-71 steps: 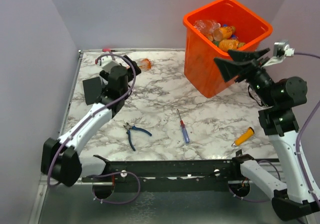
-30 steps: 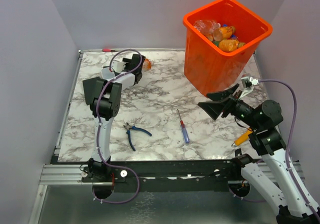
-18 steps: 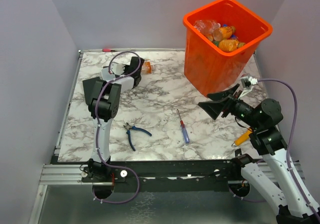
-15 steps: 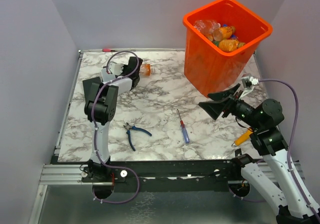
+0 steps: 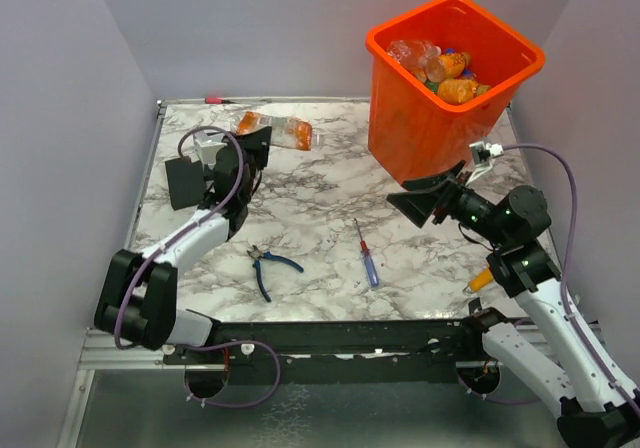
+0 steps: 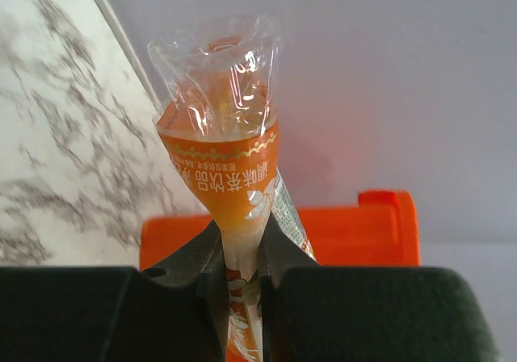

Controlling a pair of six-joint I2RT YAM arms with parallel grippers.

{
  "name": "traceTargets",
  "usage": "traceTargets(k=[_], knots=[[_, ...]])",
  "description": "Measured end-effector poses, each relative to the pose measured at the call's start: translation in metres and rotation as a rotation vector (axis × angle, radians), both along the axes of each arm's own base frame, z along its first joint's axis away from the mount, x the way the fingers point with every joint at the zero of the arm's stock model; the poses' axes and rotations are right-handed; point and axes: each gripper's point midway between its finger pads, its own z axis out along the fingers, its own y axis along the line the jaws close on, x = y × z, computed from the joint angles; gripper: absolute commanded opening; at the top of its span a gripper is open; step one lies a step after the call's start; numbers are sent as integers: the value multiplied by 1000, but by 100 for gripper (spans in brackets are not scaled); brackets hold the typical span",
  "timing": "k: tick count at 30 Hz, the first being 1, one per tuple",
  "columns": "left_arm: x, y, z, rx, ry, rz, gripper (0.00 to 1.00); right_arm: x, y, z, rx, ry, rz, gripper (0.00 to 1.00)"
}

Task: Put the plastic bottles in the bin
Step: Pick up the plastic bottle at the center of the board.

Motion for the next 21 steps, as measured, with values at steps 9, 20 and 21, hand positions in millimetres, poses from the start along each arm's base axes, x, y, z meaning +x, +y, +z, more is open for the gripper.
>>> traceTargets(k=[9,20,21], knots=[[-115,-79,65,-118,-209,-287,8,16,64,-9,38,51,20,90],[-160,-59,106,-206,-342,-286,7,34,104,-3,101,14,-134,89],[-161,-59,106,-210,-343,-286,7,35,106,0,112,3,-141,88]])
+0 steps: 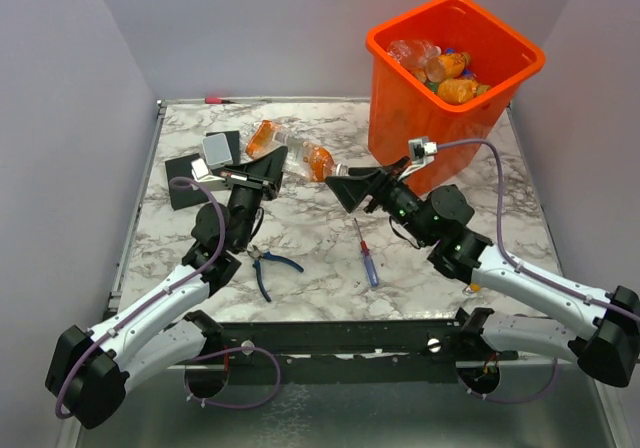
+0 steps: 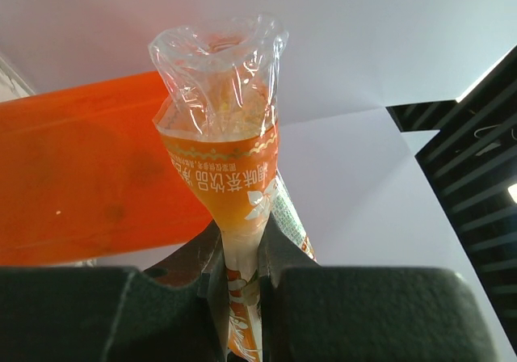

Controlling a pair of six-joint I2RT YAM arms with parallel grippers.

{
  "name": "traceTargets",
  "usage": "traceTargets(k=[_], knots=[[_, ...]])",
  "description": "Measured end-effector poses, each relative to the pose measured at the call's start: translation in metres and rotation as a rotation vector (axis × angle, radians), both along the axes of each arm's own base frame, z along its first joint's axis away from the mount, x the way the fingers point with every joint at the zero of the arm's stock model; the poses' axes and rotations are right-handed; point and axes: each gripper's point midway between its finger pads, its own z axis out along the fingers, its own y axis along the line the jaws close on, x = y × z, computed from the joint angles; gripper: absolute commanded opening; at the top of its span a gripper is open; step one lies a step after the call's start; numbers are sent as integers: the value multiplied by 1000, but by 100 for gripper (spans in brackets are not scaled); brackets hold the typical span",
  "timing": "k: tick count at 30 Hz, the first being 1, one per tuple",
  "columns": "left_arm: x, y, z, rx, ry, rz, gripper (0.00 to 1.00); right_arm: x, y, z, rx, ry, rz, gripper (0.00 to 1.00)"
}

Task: Put the plastic bottles in the bin
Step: Pick up the plastic bottle at the center of the board, then place the plastic bottle in the trash bin.

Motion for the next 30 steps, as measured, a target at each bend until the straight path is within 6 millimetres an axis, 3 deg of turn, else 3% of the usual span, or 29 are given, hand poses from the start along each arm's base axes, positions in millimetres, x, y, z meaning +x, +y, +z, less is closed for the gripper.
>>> traceTargets(k=[4,8,12,15,17,21,27,30], knots=[[0,-1,0,-8,4,-4,7,2,14,4,13,-24,1,78],[-1,-1,-1,-10,6,-6,7,4,21,6,20,-39,5,51],[0,-1,-3,-9,12,-2,11,4,21,13,41,-57,2,36],[0,-1,-5,-14,16,-3,23,2,21,18,63,-67,5,20],[-1,-2,-6,-18,20,-7,49,1,22,19,67,-71,8,2],[-1,-3,-9,2,20,-6,98,1,20,20,65,-77,2,0],[-2,3,-18,133,15,42,99,1,7,25,-7,-69,-41,0],[-6,22,-15,312,-2,143,99,1,-8,46,-93,-47,-88,0]])
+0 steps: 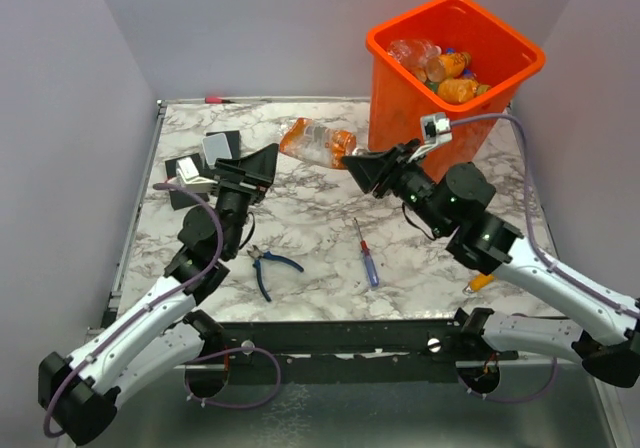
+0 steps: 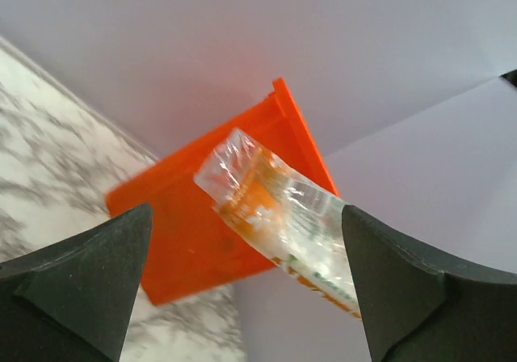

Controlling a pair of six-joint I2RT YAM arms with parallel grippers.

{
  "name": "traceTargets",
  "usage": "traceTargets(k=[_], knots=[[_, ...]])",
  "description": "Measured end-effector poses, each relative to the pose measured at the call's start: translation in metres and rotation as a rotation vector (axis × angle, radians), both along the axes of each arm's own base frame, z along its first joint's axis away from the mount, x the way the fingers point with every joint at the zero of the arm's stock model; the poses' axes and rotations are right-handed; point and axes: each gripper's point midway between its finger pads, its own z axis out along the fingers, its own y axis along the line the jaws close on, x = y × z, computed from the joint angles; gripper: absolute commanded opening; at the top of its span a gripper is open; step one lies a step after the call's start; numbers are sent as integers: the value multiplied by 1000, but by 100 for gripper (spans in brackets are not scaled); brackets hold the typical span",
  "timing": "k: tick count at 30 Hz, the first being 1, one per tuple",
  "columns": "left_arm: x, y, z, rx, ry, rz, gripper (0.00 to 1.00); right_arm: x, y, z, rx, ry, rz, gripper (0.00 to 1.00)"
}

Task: Put the plastic bottles in the bin
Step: Place the plastic bottle in the trash bin.

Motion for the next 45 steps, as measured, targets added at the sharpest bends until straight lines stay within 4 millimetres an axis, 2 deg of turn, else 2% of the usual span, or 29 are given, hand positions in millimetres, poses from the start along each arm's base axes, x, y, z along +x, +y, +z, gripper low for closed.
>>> traceTargets(k=[4,6,7,9,11,15,18,21,28,31,34,38,45], knots=[[-10,23,38,350,-145,119,99,-9,-27,49,-109,11,-46,0],[-16,23,52,549,-242,127,99,-13,-42,66,-165,20,-71,0],[-18,21,56,637,-285,120,99,-14,-48,68,-199,30,-85,0],[-25,6,58,874,-407,62,99,-15,-61,60,-288,65,-107,0],[-31,-9,49,1051,-517,-15,99,-13,-68,46,-383,114,-114,0],[-49,-45,21,1310,-746,-217,99,-8,-64,11,-538,206,-83,0],[-63,-67,6,1391,-871,-328,99,-11,-52,-20,-628,281,-10,0],[-76,-82,0,1415,-961,-387,99,-16,-40,-32,-654,319,62,0],[-100,-113,-25,1447,-1060,-542,99,-19,-14,-8,-602,297,170,0],[-103,-122,-36,1469,-1060,-580,95,-19,-6,-1,-589,287,199,0],[-94,-125,-40,1502,-1009,-542,92,-17,-6,-5,-596,301,201,0],[-81,-123,-39,1533,-946,-443,99,-18,-5,-6,-593,311,209,0],[-61,-106,-38,1567,-853,-232,96,-23,0,-2,-546,335,226,0]])
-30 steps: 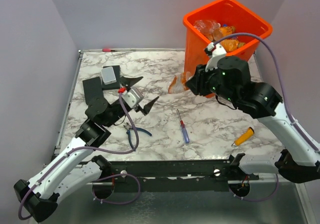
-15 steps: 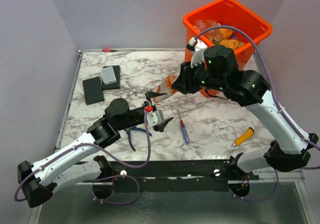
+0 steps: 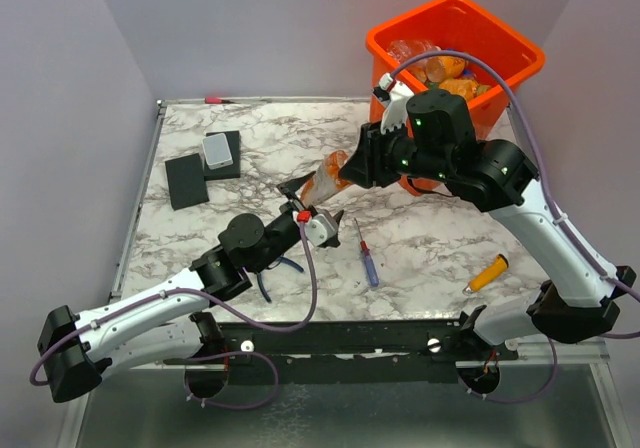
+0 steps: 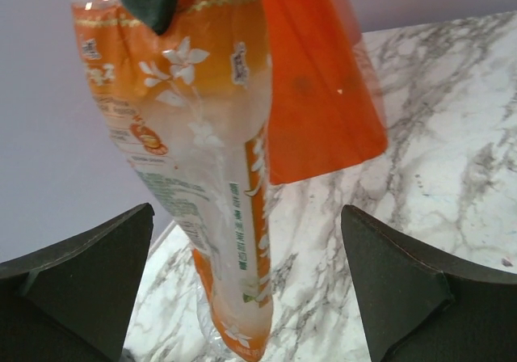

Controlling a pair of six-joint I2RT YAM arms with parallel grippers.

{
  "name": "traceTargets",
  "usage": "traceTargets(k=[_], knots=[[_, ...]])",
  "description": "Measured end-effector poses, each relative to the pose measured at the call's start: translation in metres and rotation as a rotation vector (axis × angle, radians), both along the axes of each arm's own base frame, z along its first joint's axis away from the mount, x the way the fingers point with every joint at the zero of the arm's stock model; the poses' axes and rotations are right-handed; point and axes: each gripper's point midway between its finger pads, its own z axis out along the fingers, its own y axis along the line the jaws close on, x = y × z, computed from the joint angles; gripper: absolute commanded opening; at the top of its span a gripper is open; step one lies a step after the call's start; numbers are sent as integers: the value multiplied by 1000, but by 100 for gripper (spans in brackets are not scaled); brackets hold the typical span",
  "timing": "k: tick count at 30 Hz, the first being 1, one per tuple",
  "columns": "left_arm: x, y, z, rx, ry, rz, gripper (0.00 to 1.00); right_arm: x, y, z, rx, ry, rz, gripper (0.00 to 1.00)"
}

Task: Put the plastic bottles in the bin
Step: Place the plastic bottle in the trash bin.

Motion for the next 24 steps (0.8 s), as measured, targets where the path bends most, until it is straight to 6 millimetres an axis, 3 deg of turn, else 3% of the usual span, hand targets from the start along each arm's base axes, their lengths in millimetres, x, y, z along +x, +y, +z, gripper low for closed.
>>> traceTargets(k=[6,14,16,18,22,24], knots=[[13,12,13,-45,-53,124,79,-5,2,4,51,18,-2,0],[24,14,5,-34,-37,204,48,-7,7,7,84,34,10,0],[25,16,6,-43,-36,214,44,-7,8,8,87,36,9,1],[25,16,6,-47,-33,215,39,-7,9,10,97,35,7,15],[23,16,8,-74,-20,211,30,-6,12,15,129,23,10,55],[22,16,11,-97,-9,203,29,-9,12,21,153,11,19,65]])
